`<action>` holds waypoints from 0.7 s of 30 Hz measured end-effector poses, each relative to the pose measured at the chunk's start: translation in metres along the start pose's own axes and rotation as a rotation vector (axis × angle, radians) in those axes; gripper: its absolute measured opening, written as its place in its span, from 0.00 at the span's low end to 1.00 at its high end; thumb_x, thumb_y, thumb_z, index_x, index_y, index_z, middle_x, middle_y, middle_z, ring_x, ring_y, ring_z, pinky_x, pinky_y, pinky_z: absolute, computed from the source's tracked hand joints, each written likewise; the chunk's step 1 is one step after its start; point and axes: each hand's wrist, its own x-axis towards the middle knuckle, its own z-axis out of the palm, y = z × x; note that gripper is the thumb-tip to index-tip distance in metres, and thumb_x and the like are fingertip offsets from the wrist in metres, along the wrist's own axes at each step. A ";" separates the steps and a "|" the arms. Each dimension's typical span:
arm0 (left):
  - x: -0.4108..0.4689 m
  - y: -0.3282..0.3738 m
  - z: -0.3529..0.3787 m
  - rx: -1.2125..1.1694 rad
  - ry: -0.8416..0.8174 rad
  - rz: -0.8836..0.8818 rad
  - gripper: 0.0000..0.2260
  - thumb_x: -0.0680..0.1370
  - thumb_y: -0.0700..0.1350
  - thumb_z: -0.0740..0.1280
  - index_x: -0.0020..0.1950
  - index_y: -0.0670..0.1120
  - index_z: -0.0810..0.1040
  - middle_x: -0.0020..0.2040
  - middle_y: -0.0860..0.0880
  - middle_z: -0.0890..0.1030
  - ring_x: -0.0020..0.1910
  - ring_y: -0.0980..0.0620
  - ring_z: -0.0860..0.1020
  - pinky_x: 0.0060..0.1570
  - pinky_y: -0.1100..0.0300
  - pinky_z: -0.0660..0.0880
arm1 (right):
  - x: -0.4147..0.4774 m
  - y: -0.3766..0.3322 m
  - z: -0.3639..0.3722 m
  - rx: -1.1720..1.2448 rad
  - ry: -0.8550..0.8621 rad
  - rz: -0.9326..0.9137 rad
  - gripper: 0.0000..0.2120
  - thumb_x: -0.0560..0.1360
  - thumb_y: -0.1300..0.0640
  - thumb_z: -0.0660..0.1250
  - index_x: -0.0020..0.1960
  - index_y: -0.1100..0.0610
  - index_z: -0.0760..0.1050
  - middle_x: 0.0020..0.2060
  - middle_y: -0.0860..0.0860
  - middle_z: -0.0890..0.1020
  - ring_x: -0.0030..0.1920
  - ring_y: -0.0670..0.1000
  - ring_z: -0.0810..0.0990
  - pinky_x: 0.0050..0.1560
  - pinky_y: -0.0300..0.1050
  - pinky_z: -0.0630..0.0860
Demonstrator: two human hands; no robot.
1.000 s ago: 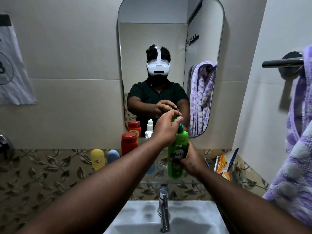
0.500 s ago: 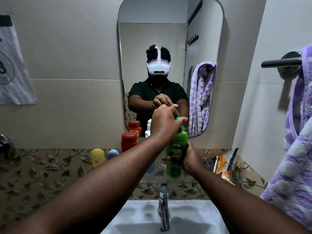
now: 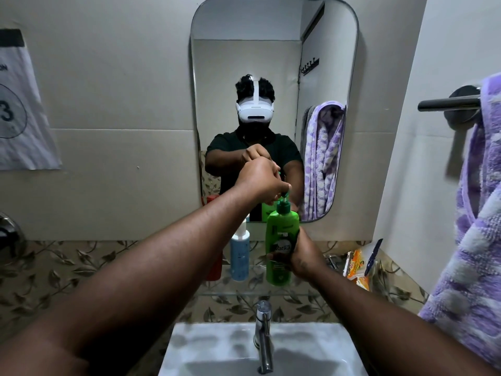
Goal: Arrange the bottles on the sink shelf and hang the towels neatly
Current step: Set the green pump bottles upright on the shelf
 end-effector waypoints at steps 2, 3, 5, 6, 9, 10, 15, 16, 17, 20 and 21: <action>0.002 0.001 0.000 -0.038 -0.028 -0.029 0.10 0.73 0.45 0.79 0.40 0.40 0.83 0.35 0.43 0.86 0.32 0.49 0.87 0.37 0.52 0.86 | 0.004 0.001 0.001 -0.021 0.004 0.006 0.42 0.54 0.36 0.80 0.65 0.37 0.67 0.57 0.44 0.83 0.59 0.53 0.80 0.58 0.63 0.79; 0.003 0.001 0.001 -0.051 -0.032 -0.043 0.10 0.74 0.45 0.79 0.41 0.40 0.83 0.35 0.43 0.86 0.32 0.50 0.87 0.37 0.51 0.86 | 0.005 0.002 0.002 -0.032 0.020 0.006 0.42 0.53 0.34 0.78 0.64 0.37 0.67 0.57 0.44 0.83 0.59 0.53 0.81 0.58 0.63 0.79; 0.005 0.001 0.003 -0.067 -0.026 -0.067 0.10 0.74 0.45 0.79 0.43 0.40 0.84 0.36 0.43 0.86 0.32 0.50 0.86 0.36 0.51 0.86 | 0.010 0.006 0.006 -0.051 0.049 0.016 0.38 0.55 0.33 0.76 0.62 0.35 0.68 0.56 0.45 0.83 0.57 0.54 0.81 0.57 0.63 0.80; 0.007 0.000 0.004 -0.073 -0.020 -0.076 0.10 0.74 0.45 0.79 0.43 0.40 0.84 0.36 0.43 0.86 0.31 0.50 0.86 0.36 0.51 0.86 | 0.012 0.007 0.008 -0.040 0.058 0.026 0.34 0.58 0.34 0.76 0.61 0.34 0.68 0.55 0.45 0.83 0.57 0.54 0.81 0.56 0.63 0.80; 0.010 -0.003 0.008 -0.099 -0.004 -0.111 0.09 0.73 0.46 0.80 0.44 0.42 0.83 0.38 0.43 0.86 0.32 0.50 0.87 0.36 0.50 0.86 | 0.024 0.019 0.015 0.029 0.090 0.038 0.29 0.60 0.35 0.75 0.57 0.33 0.68 0.53 0.45 0.84 0.54 0.54 0.82 0.53 0.63 0.81; 0.010 -0.003 0.010 -0.107 0.005 -0.120 0.10 0.73 0.46 0.80 0.45 0.42 0.83 0.38 0.43 0.86 0.32 0.50 0.87 0.36 0.50 0.86 | 0.024 0.019 0.017 0.037 0.097 0.035 0.27 0.61 0.35 0.75 0.57 0.32 0.68 0.52 0.44 0.84 0.53 0.53 0.82 0.53 0.62 0.81; 0.010 -0.009 0.012 -0.118 0.050 -0.118 0.09 0.72 0.46 0.80 0.43 0.43 0.84 0.38 0.44 0.86 0.33 0.50 0.86 0.35 0.51 0.86 | 0.016 0.010 0.018 0.033 0.143 0.025 0.13 0.75 0.47 0.72 0.53 0.35 0.69 0.48 0.43 0.84 0.50 0.47 0.82 0.53 0.58 0.82; 0.010 -0.009 0.013 -0.120 0.055 -0.121 0.10 0.72 0.46 0.80 0.43 0.43 0.83 0.37 0.44 0.86 0.33 0.50 0.86 0.35 0.51 0.86 | 0.014 0.008 0.017 0.012 0.136 0.014 0.15 0.75 0.46 0.72 0.55 0.36 0.69 0.49 0.43 0.84 0.51 0.48 0.82 0.53 0.57 0.82; 0.010 -0.010 0.012 -0.121 0.059 -0.121 0.10 0.72 0.46 0.80 0.43 0.43 0.83 0.37 0.44 0.86 0.32 0.51 0.86 0.35 0.51 0.86 | 0.013 0.006 0.017 -0.004 0.129 0.008 0.18 0.73 0.46 0.73 0.57 0.37 0.68 0.50 0.43 0.83 0.51 0.49 0.82 0.53 0.56 0.82; 0.011 -0.012 0.011 -0.114 0.074 -0.113 0.10 0.72 0.47 0.80 0.42 0.43 0.84 0.37 0.45 0.86 0.32 0.52 0.86 0.36 0.51 0.86 | 0.011 0.002 0.015 -0.024 0.094 0.004 0.26 0.69 0.46 0.77 0.61 0.38 0.68 0.52 0.44 0.83 0.52 0.49 0.81 0.54 0.56 0.81; 0.011 -0.012 0.011 -0.111 0.079 -0.110 0.10 0.72 0.47 0.80 0.42 0.43 0.84 0.36 0.45 0.86 0.33 0.52 0.86 0.36 0.52 0.86 | 0.012 0.001 0.016 -0.026 0.091 0.005 0.27 0.69 0.46 0.78 0.61 0.39 0.68 0.53 0.44 0.83 0.52 0.49 0.81 0.54 0.57 0.81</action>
